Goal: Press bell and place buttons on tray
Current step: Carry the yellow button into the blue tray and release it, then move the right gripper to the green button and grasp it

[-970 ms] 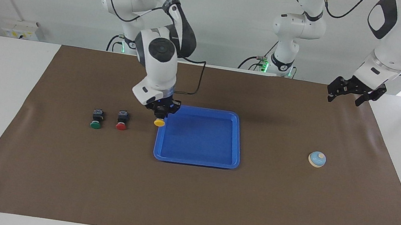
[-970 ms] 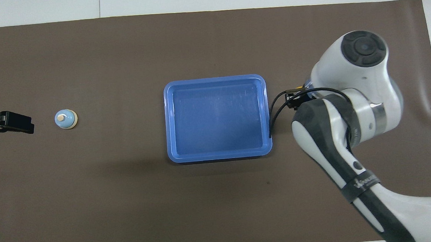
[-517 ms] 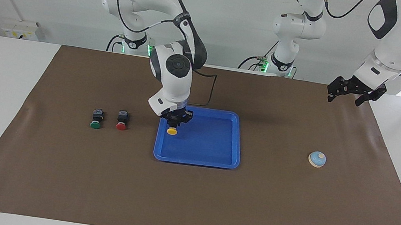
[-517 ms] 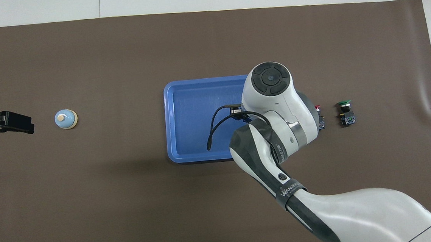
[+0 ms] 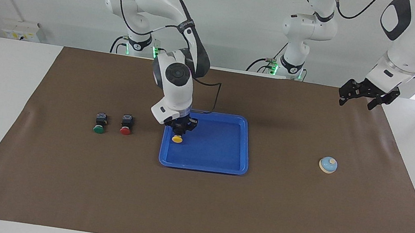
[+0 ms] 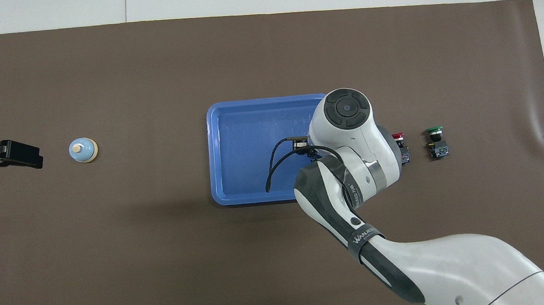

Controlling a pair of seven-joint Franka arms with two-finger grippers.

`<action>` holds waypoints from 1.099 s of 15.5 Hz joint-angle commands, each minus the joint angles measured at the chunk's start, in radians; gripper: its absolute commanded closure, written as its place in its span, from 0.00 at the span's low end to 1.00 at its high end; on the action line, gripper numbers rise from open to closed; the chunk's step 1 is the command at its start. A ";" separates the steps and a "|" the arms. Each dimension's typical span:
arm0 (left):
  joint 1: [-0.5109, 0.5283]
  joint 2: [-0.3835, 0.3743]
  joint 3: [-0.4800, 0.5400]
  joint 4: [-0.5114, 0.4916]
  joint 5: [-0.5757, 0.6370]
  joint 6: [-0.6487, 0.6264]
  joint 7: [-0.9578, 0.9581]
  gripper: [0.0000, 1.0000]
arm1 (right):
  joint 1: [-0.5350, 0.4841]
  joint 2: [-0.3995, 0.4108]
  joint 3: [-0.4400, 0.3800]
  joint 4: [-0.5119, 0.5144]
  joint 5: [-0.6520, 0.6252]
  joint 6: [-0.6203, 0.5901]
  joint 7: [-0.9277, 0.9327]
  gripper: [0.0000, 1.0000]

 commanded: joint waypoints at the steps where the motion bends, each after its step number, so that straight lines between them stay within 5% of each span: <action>1: 0.002 -0.016 -0.002 -0.006 0.007 0.001 -0.010 0.00 | -0.004 -0.009 0.006 -0.038 0.018 0.043 -0.017 0.27; 2: 0.002 -0.016 -0.002 -0.006 0.007 0.003 -0.010 0.00 | -0.001 -0.010 0.006 -0.032 0.018 0.029 -0.017 0.00; 6: 0.002 -0.016 -0.002 -0.006 0.007 0.003 -0.010 0.00 | -0.042 -0.030 -0.002 0.082 0.014 -0.148 -0.042 0.00; 10: 0.002 -0.016 -0.002 -0.006 0.007 0.001 -0.010 0.00 | -0.223 -0.089 -0.003 0.080 0.012 -0.198 -0.322 0.00; 17: 0.002 -0.016 -0.002 -0.006 0.007 0.001 -0.010 0.00 | -0.431 -0.115 -0.007 -0.068 -0.061 -0.091 -0.634 0.00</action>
